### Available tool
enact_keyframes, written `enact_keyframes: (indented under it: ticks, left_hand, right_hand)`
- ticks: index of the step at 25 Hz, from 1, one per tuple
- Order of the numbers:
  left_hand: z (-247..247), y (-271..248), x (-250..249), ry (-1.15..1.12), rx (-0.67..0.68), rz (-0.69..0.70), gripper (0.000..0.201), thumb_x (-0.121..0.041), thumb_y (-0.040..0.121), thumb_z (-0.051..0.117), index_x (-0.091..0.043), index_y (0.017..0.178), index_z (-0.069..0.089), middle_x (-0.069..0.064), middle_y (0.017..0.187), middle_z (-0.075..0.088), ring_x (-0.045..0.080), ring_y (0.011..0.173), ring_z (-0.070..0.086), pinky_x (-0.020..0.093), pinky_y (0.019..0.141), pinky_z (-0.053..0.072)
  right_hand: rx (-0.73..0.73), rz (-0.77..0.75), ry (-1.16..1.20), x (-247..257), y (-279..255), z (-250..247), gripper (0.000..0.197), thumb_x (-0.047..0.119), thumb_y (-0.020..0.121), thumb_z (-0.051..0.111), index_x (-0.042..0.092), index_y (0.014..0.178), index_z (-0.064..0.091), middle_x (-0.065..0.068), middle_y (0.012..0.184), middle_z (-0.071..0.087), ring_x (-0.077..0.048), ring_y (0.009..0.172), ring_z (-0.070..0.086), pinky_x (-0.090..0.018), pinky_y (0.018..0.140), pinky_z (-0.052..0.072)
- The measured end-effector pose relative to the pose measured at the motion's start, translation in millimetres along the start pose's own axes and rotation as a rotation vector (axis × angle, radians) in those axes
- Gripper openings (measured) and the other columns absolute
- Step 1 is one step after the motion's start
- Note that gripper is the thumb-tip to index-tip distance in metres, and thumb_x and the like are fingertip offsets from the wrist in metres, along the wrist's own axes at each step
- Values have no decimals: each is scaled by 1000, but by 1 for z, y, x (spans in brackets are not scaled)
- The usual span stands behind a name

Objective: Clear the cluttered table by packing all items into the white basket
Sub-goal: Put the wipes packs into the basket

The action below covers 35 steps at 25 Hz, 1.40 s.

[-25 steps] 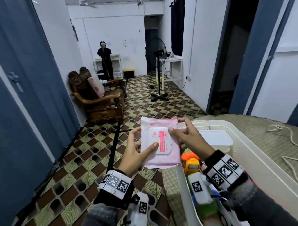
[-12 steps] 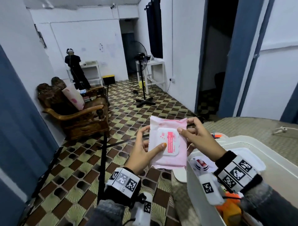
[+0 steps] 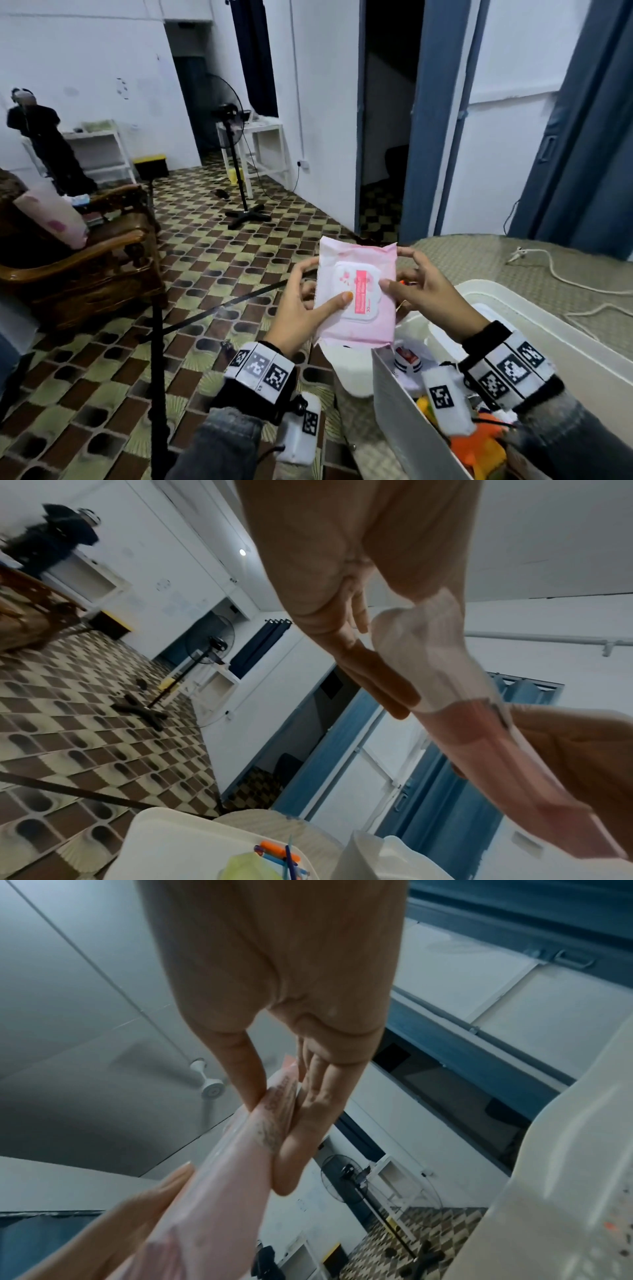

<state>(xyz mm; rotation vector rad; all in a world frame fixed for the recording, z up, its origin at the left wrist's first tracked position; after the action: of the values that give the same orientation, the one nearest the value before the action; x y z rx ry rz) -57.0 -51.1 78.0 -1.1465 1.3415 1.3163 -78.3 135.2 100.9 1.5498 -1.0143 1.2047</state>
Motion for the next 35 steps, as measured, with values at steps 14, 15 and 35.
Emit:
enact_keyframes:
  ticks: [14,15,35]
  left_hand:
    - [167,105,-15,215,637,225,85,-26,69,84,-32,137,33,3,91,58,9,61,54,20,56,48]
    - [181,103,-16,246,679,248,85,-29,69,83,-33,137,32,1,92,58,10,61,55,19,56,48]
    - [369,45,87,554,1201,176,75,-3,69,81,-27,126,38,5,83,49,21,62,58,49,69,57]
  right_hand:
    - [-577,55,-112,-1,-56,-143,46,7,83,68,21,122,47,-12,91,58,-26,68,67,-42,54,58]
    - [-623,59,-112,-3,-70,-150,46,7,83,68,22,121,48,-11,90,57,-26,68,67,-42,55,58]
    - [-896,527,-367,-107,-199,-239,47,-2,82,67,19,111,37,-9,67,58,-23,57,60,-41,53,56]
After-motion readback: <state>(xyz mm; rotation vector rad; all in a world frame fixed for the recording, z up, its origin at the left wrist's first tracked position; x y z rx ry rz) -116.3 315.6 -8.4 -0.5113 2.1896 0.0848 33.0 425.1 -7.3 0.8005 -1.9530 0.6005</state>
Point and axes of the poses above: each hand's wrist, its own y-axis towards the middle knuckle, its own z-axis out of the palm, x = y × z, the point moved 9 cm from there along y, towards the middle knuckle
